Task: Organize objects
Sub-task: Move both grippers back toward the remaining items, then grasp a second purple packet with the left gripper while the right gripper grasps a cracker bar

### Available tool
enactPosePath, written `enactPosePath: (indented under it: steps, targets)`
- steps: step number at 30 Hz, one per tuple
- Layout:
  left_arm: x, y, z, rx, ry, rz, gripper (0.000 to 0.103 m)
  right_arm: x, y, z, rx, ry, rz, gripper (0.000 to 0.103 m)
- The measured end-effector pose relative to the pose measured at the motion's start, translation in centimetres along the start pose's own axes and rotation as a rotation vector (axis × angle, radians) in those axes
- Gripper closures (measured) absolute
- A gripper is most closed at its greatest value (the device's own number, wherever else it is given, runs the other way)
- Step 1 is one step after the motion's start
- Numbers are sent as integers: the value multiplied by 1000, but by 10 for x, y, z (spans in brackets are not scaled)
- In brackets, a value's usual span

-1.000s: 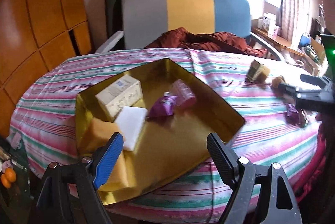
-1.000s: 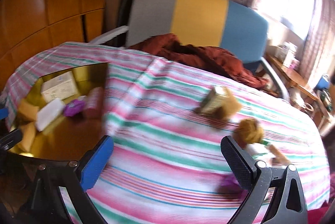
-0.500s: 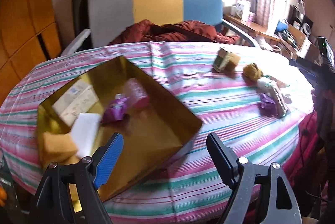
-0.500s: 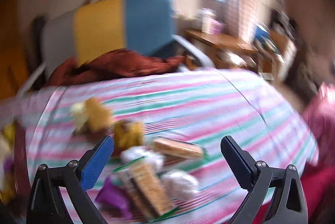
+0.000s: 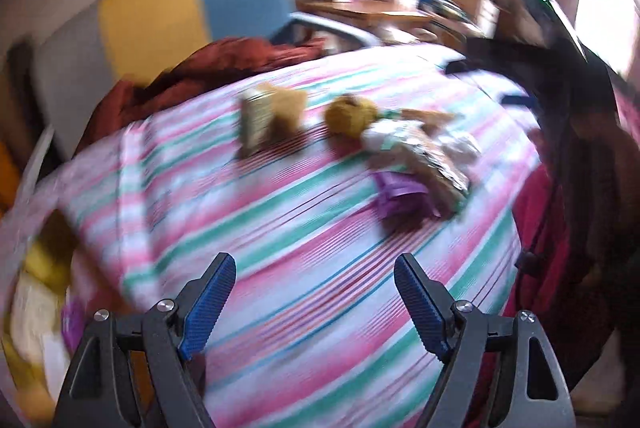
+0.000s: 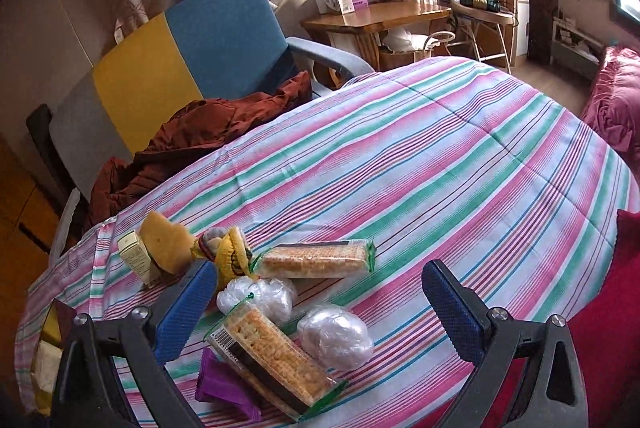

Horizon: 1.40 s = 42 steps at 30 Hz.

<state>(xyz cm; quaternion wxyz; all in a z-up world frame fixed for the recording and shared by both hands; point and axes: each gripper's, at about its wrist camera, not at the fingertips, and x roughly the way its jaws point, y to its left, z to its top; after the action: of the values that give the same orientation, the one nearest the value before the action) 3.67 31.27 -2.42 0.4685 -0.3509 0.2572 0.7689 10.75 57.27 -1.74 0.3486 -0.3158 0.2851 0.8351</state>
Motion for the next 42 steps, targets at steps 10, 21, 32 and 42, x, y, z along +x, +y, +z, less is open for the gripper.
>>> enactPosePath:
  steps: [10,21,32,42]
  targets:
    - [58,-56,37,438,68,-92,20,7,-6,-1,38,53,55,0]
    - [109,-75,61,604,141,-143,19,12,-17,3,101,87,126,0]
    - [114,-48,48,318,214,-279,58,17,-23,4,126,108,138,0]
    - [65,5,-15,-6,169,-177,59,23,23,-5,-68,191,266,0]
